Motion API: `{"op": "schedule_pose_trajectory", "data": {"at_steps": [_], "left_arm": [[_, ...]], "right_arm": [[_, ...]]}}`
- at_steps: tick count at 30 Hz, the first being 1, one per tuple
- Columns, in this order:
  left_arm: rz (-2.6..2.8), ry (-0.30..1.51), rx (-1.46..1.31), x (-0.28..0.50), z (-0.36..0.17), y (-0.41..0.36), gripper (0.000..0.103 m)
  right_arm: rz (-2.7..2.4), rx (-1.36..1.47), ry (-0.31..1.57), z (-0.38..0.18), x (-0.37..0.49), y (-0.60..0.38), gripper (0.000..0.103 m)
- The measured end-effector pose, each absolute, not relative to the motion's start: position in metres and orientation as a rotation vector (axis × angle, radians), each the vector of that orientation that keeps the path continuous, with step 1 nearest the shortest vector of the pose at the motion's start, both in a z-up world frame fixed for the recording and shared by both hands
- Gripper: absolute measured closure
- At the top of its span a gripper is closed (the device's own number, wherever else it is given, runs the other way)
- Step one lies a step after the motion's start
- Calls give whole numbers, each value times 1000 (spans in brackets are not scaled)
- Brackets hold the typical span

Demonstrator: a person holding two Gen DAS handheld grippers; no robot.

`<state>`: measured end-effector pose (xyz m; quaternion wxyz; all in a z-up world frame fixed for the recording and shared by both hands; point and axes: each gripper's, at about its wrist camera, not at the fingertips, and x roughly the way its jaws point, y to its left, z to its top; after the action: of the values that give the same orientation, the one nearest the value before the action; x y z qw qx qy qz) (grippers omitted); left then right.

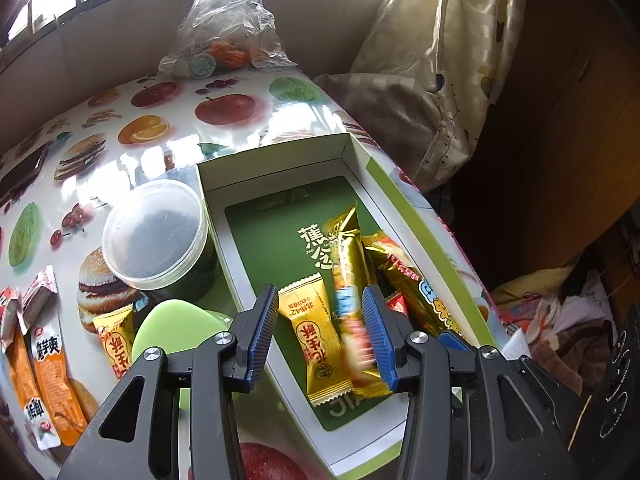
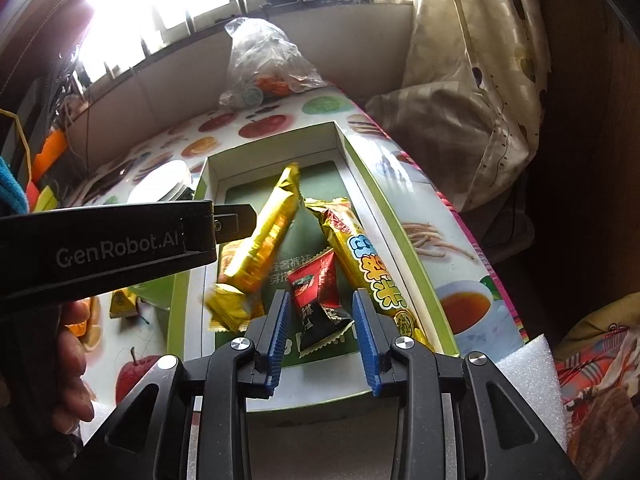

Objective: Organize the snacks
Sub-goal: 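Lower both snacks into the box and open both grippers, then move both open grippers back over the snack pile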

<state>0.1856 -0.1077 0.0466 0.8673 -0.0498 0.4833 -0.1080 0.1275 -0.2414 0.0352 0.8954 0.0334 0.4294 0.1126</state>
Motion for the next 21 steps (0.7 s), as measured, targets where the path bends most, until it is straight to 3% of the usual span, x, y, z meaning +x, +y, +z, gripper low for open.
{"op": "schedule_pose_trajectory", "data": {"at_steps": [21], "left_arm": [[-166, 887, -101, 134, 84, -75, 57]], "right_arm": [[209, 61, 850, 57, 109, -235, 62]]}}
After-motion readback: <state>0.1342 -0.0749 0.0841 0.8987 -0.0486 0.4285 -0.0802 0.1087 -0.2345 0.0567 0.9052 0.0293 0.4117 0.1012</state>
